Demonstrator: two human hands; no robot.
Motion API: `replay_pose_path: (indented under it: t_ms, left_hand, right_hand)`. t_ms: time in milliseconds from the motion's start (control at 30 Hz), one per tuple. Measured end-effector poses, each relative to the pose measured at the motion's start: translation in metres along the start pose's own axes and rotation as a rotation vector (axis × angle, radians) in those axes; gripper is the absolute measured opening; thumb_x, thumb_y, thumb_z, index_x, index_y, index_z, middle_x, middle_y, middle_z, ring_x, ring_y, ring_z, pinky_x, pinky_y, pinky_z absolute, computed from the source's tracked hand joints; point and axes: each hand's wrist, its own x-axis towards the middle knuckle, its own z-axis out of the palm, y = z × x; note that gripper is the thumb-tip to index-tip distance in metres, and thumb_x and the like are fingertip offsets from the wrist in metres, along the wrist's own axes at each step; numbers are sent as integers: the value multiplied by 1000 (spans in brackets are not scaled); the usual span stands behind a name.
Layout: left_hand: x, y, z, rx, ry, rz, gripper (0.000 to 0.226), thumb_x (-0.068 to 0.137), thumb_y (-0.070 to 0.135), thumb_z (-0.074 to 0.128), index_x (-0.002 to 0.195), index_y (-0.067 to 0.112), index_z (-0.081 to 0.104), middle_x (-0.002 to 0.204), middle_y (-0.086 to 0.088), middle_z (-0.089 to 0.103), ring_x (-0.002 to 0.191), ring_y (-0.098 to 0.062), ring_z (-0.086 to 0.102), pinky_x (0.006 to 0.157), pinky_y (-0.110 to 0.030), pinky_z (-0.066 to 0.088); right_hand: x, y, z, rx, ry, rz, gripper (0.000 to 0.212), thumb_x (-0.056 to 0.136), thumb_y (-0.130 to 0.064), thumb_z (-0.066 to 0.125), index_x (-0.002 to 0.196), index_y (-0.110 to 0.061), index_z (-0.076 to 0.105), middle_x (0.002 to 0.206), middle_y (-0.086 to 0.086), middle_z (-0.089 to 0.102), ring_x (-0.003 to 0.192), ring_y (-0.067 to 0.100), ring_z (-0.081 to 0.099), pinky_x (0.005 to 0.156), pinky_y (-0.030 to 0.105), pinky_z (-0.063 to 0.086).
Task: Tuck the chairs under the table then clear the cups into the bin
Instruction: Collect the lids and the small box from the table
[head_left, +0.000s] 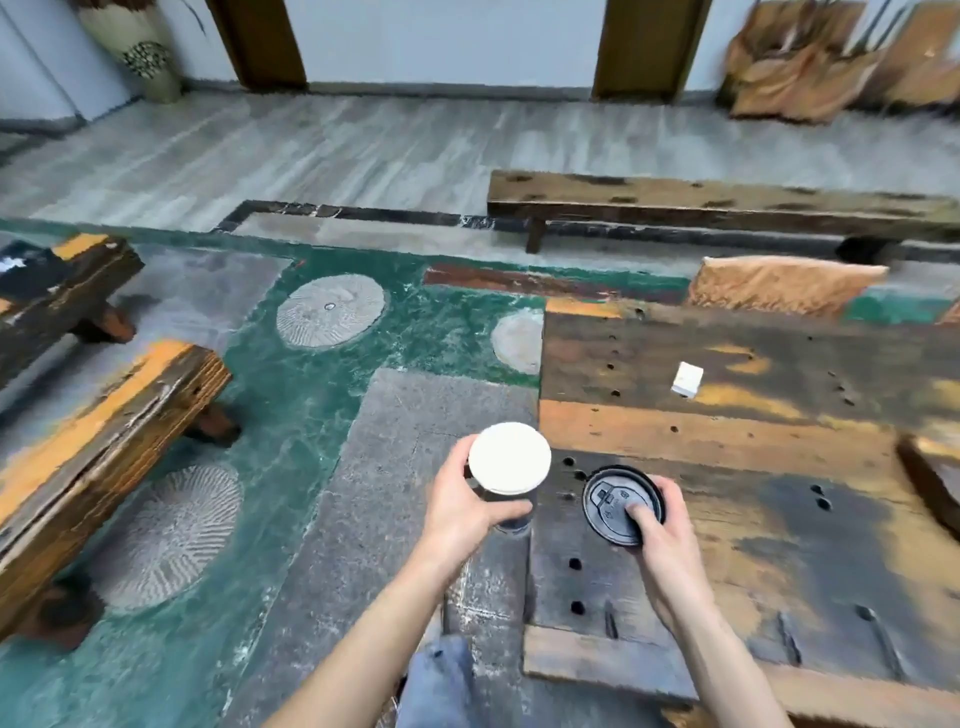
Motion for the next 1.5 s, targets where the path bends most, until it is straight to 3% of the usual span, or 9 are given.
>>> replay_pose_path:
  t_ms: [67,167,267,533,633,900,1100,1267,1500]
  left_hand:
    - [46,5,0,23,-101,32,80,51,11,97,116,37,57,118,15,67,111,-9,62,87,-19,52]
    - [112,10,-2,40,-219,75,80,49,16,96,115,38,57,117,16,67,112,-10,62,95,-37,55]
    - [175,21,-13,54,-353,107,81,45,25,95,115,41,57,116,22,66,112,-5,61,97,-40,54]
    - [279,36,-38,133,-575,128,81,48,23,94,119,38,57,119,23,64,116,-9,58,98,-43,53]
    - [308,40,-31,111,-621,117,77,51,17,95,113,42,57,117,25,63,117,-9,58,95,-39,53]
    - [373,39,8,64,-728,108,74,52,10,96,111,35,58,116,20,66,115,-4,58,91,-31,51]
    - [421,38,47,135,-729,163,78,53,13,97,116,32,56,119,17,64,117,-10,57,96,-34,49]
    - [477,39,81,223,-770,200,78,50,23,96,113,39,53,117,22,62,113,7,53,87,-22,47]
    - [530,46,144,306,-920,231,81,51,26,97,116,38,52,119,22,60,115,-2,54,83,-14,42]
  right_hand:
    - [19,4,11,49,106,0,32,96,-4,54,115,-29,60,115,6,71,110,31,66,96,59,55]
    - [42,-4,35,104,233,9,34,96,-3,52,107,-34,62,105,0,74,92,20,69,67,37,57]
    - [67,-10,65,168,400,20,33,98,-4,51,105,-34,62,106,1,73,88,15,69,67,35,54]
    - [87,-30,141,210,600,71,27,100,1,47,116,-18,56,116,12,68,107,33,65,80,47,58]
    - [91,-29,148,167,645,100,27,101,1,47,120,-16,55,122,15,65,117,39,61,99,59,50]
    - [126,-34,148,217,731,119,28,101,1,50,112,-22,61,109,8,73,84,16,72,56,30,57]
    - [189,-28,132,250,829,163,28,102,2,50,114,-21,58,110,9,71,78,16,71,54,32,55]
    - [263,-8,115,311,906,222,22,102,1,51,116,-15,54,115,13,67,89,26,67,56,34,57]
    - [320,-4,102,405,1062,316,19,102,1,49,117,-12,49,115,11,64,93,28,66,60,36,59]
